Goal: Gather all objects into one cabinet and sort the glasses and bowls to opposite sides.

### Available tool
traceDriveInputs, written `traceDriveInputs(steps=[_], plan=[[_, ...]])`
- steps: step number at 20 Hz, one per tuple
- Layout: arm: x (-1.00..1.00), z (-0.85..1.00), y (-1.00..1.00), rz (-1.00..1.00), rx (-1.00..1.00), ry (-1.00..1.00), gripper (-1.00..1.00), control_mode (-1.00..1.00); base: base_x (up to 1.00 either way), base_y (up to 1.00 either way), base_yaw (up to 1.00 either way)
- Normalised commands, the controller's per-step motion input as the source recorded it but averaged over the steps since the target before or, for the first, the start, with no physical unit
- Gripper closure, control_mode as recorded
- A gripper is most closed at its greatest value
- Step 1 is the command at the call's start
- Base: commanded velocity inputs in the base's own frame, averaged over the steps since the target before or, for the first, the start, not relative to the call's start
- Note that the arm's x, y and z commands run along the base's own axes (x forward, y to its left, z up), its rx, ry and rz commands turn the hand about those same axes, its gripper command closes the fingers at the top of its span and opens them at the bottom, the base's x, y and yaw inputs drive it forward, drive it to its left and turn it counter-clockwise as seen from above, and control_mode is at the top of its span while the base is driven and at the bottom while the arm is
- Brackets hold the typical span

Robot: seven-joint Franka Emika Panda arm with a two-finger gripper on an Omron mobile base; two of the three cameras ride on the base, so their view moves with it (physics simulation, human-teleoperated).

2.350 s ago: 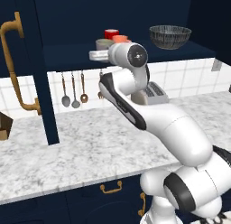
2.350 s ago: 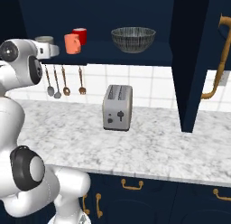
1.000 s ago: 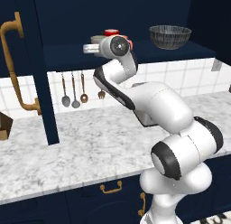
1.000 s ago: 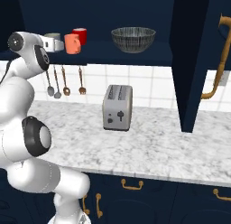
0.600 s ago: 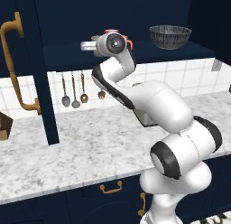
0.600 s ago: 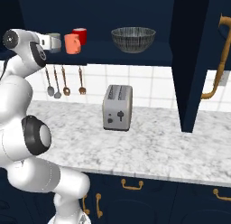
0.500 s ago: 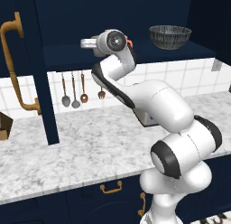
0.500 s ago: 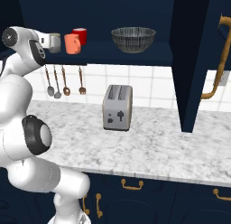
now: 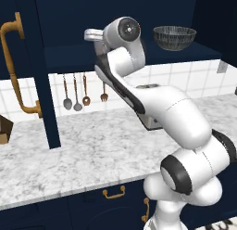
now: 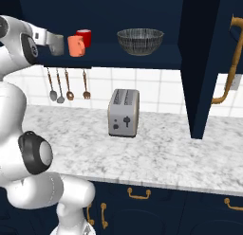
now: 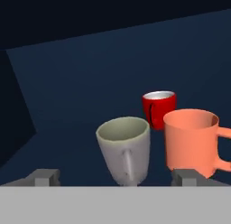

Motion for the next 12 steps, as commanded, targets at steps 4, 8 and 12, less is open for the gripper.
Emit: traceDriveInputs(steps=[4, 8, 12], plan=[[-0.93, 0.01, -0.11, 0.07, 0.07, -0.02, -1.00, -1.00, 0.00, 0.00, 0.00], [-0.90, 0.18, -0.18, 0.07, 0.10, -0.01, -1.00, -1.00, 0.00, 0.00, 0.00], [-0.91, 0.27, -0.25, 0.06, 0.12, 0.00, -1.00, -1.00, 0.00, 0.00, 0.00]])
